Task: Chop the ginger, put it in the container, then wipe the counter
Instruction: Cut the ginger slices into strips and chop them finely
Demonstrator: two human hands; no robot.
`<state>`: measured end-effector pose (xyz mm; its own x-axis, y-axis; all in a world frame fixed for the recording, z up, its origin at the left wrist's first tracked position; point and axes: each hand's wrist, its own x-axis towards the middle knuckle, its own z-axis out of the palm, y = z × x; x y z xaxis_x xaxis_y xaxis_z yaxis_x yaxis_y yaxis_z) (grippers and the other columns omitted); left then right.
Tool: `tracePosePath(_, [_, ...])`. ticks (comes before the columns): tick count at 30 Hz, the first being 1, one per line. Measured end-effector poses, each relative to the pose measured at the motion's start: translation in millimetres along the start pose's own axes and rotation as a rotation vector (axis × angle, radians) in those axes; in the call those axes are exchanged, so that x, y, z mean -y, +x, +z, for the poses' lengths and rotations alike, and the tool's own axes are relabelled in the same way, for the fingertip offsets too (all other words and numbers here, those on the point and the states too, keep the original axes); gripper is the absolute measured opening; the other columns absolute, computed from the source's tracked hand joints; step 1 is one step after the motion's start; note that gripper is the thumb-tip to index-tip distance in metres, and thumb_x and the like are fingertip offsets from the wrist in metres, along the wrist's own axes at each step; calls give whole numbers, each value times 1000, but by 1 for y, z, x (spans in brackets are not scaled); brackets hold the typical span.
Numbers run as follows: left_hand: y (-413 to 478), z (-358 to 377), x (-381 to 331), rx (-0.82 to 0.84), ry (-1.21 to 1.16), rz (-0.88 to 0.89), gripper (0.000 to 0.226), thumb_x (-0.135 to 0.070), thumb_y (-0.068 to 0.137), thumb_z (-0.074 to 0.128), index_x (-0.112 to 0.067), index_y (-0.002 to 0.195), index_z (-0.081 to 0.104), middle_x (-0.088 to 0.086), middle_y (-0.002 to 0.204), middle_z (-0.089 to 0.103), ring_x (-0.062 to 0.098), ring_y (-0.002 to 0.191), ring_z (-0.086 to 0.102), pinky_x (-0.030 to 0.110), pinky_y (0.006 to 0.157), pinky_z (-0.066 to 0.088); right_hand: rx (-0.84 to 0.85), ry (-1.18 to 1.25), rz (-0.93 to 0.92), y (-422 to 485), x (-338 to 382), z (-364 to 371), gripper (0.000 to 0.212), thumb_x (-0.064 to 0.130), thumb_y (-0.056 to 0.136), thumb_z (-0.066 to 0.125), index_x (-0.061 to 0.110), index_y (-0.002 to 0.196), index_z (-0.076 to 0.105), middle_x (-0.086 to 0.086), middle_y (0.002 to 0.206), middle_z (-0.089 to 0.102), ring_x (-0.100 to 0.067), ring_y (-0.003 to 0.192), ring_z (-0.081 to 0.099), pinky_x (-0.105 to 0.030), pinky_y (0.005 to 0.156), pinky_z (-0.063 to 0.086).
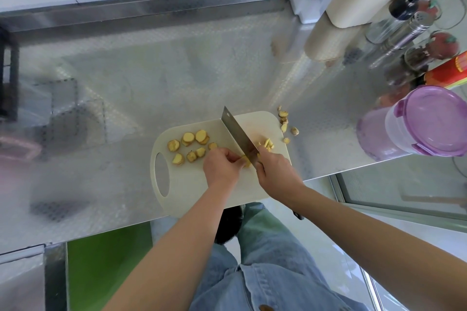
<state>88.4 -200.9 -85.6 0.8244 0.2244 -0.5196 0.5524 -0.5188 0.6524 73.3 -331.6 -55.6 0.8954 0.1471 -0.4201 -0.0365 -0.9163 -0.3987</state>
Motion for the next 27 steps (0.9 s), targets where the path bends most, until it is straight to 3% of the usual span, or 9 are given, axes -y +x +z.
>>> tracePosePath(9, [2,0,3,17,-4,22,8,-20,73,79,-14,74,74,-3,62,65,16,66,64,25,63,46,-77,51,28,-2,-2,13,24,17,96,42,8,118,43,-5,74,47,-31,68,47,-35,58,38])
tracePosePath(13, [1,1,4,5,-25,22,9,-19,72,80,-14,73,73,-4,61,64,16,65,64,24,62,45,-125,162,101,2,1,10,35,17,96,43,9,130,41,-7,72,52,-31,67,52,-40,59,46])
tracePosePath(16, [-2,0,4,-4,-31,17,8,-17,73,79,-14,71,71,-4,60,64,15,62,62,24,61,45,-121,128,68,10,5,2,24,15,95,42,7,117,44,-12,77,57,-33,71,55,-45,62,50])
tracePosePath(20, [-2,1,3,-13,-29,31,16,-21,73,79,-17,63,66,-5,60,63,12,58,57,22,57,40,-113,132,-2,8,1,-10,15,12,94,44,6,107,48,-9,68,52,-27,60,49,-35,52,38])
tracePosePath(22, [-1,1,3,-13,-18,26,18,-22,73,79,-18,61,66,-4,59,64,11,57,56,20,55,36,-86,103,-29,3,0,-11,16,13,94,44,6,108,47,-10,68,53,-28,60,48,-35,53,39])
tracePosePath(27, [0,2,4,1,-42,0,12,-23,72,82,-16,69,72,-8,57,63,13,61,63,23,58,42,-9,61,-36,-5,-1,-9,1,13,96,41,13,96,41,-1,61,41,-22,56,41,-30,52,30])
